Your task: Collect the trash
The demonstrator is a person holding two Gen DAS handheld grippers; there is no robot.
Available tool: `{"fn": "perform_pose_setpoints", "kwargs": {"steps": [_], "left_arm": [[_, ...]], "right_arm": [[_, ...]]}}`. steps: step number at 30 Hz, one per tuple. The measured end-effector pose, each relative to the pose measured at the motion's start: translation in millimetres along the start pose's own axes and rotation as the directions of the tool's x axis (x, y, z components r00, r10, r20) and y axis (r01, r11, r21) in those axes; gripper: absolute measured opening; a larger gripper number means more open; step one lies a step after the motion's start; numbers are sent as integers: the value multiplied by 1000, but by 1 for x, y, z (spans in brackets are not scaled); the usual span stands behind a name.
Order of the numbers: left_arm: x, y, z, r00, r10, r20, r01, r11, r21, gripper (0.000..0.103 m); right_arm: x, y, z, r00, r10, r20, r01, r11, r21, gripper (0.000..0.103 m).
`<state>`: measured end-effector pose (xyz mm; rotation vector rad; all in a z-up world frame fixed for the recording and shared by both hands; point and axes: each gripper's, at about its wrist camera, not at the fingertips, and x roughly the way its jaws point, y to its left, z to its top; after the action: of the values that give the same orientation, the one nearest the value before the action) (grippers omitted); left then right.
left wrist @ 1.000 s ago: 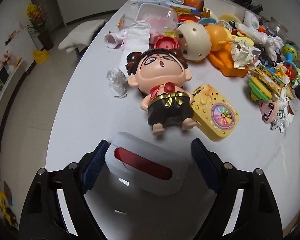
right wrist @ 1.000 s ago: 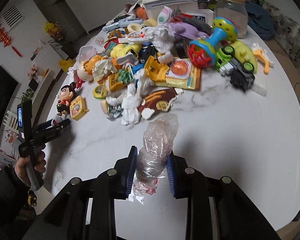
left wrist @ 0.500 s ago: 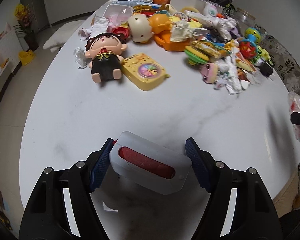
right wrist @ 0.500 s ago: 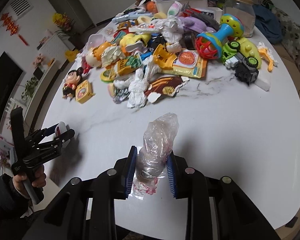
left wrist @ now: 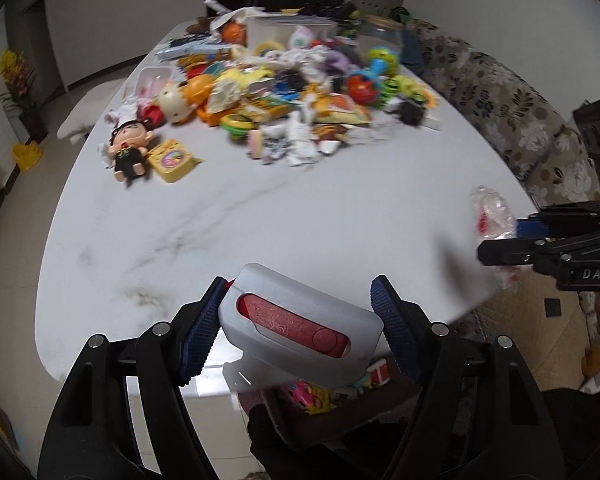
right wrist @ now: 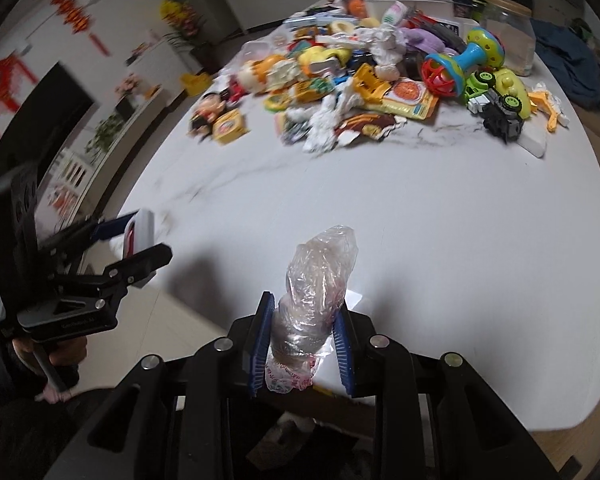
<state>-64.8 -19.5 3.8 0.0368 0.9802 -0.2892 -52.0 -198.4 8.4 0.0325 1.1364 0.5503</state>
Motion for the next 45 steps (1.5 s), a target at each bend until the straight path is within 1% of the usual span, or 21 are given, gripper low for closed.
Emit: {"fn": "perform_pose_setpoints", "kwargs": {"steps": [3,7,9,10,11,15,16,18,21,24,25,28,30,32,33,34,36,37,39,42,45], "left_arm": [[-10,-28,-17,1000,-16,-16,17,999,36,71],[-5,-57,-44,997,-20,-69,26,996,88,71],[5,-68,-60,993,-26,-116,38,994,101,72],[10,-70,-66,990,-37,-140,51,993,103,72],[18,-72,-73,985,-38,-169,55,994,99,72],[32,-71,-84,975,-33,-218,49,997,66,72],[32,-68,-84,975,-33,-220,46,997,55,72],[30,-61,-83,977,-25,-212,33,999,36,74],[24,-50,-75,982,0,-188,3,1000,12,76],[19,-34,-63,987,17,-158,-21,1000,-22,76],[18,-28,-56,989,27,-143,-33,999,-35,76],[20,-14,-38,992,47,-116,-55,997,-62,82],[22,-8,-26,994,57,-98,-64,996,-68,82],[25,2,-14,994,63,-85,-70,995,-75,82],[25,7,-11,995,65,-81,-71,994,-78,82],[25,13,-7,995,69,-77,-75,994,-85,82],[22,22,-1,996,66,-65,-72,993,-92,82],[20,29,1,996,64,-55,-69,993,-95,82],[20,40,2,996,65,-54,-70,993,-98,84],[27,58,2,996,43,-77,-52,991,-126,84],[34,71,4,995,33,-91,-46,989,-139,84]], "right_arm": [[-11,0,-29,999,16,-45,-17,999,-36,29],[-7,-5,-71,989,28,-144,-39,996,-74,30],[2,-10,-86,982,26,-189,-41,996,-76,34],[9,-12,-93,977,27,-213,-44,996,-77,46],[13,-14,-98,976,18,-217,-37,996,-82,56],[23,-21,-109,972,5,-234,-26,996,-85,56],[21,-23,-107,974,20,-226,-37,997,-73,56],[16,-24,-101,979,17,-203,-34,996,-80,56],[15,-26,-78,989,2,-147,-15,996,-86,56],[18,-27,-37,998,-22,-64,17,996,-85,57],[23,-28,-18,999,-35,-29,33,996,-80,58],[43,-36,37,997,-59,40,60,997,-41,59],[62,-42,76,994,-85,72,86,996,-10,59],[82,-43,108,990,-118,80,119,993,-4,59],[86,-46,115,988,-132,80,133,991,-10,59],[97,-44,128,983,-169,79,172,984,-43,59],[111,-39,140,968,-238,77,247,960,-135,59],[118,-37,142,954,-289,76,298,935,-193,59],[127,-39,141,931,-355,82,364,900,-240,59],[134,-42,137,920,-377,101,391,884,-258,59],[147,-35,153,906,-389,164,421,861,-286,62]]}}
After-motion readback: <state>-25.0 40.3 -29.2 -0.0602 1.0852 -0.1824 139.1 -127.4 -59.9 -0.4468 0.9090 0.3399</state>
